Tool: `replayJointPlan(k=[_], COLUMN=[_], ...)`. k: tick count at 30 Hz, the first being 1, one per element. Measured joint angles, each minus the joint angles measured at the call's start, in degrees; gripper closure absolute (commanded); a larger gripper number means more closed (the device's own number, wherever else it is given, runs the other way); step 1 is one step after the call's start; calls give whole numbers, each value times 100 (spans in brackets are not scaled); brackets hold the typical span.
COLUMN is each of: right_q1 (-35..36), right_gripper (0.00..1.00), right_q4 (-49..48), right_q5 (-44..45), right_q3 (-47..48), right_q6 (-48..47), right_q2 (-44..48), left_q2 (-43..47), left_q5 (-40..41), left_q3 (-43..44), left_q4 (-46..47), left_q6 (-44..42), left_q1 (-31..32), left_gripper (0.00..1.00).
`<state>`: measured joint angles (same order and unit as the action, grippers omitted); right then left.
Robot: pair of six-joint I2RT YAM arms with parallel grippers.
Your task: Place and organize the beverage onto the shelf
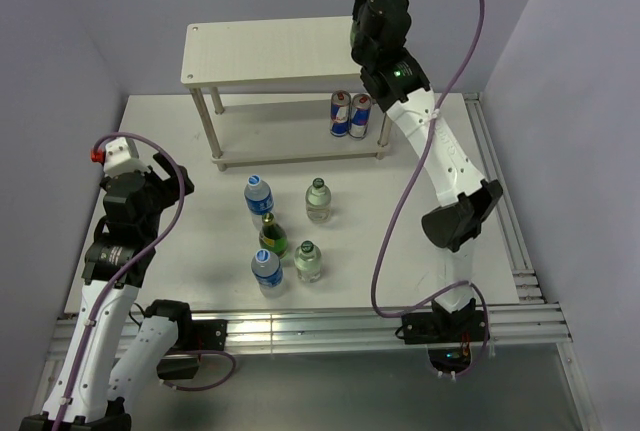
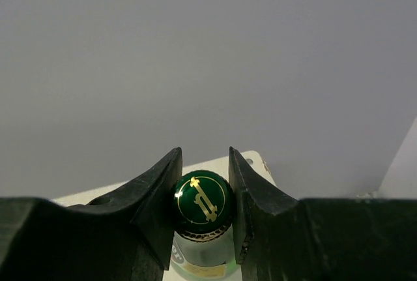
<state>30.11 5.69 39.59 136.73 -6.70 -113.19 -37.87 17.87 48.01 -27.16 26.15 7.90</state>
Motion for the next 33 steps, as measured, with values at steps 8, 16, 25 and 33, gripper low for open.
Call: replayJointPlan(k=[8,16,25,33], right_q1=[595,990,1502,1945], right_gripper=[100,100,100,100], right_q4=[116,-9,-76,402], right_q5=[341,636,1261,1565], right_q3=[-564,-765,-3042,-5995], right_q6=[-522,-820,-573,931], right_q2=[669,1217,2986,5233], left_q2=[2,11,15,13], left_q5=[0,2,2,0], left_q3=[0,0,0,0], left_q4=[0,0,-2,0], left_q6=[0,0,0,2], left_q1=[0,0,0,0], left_gripper=[10,10,8,7])
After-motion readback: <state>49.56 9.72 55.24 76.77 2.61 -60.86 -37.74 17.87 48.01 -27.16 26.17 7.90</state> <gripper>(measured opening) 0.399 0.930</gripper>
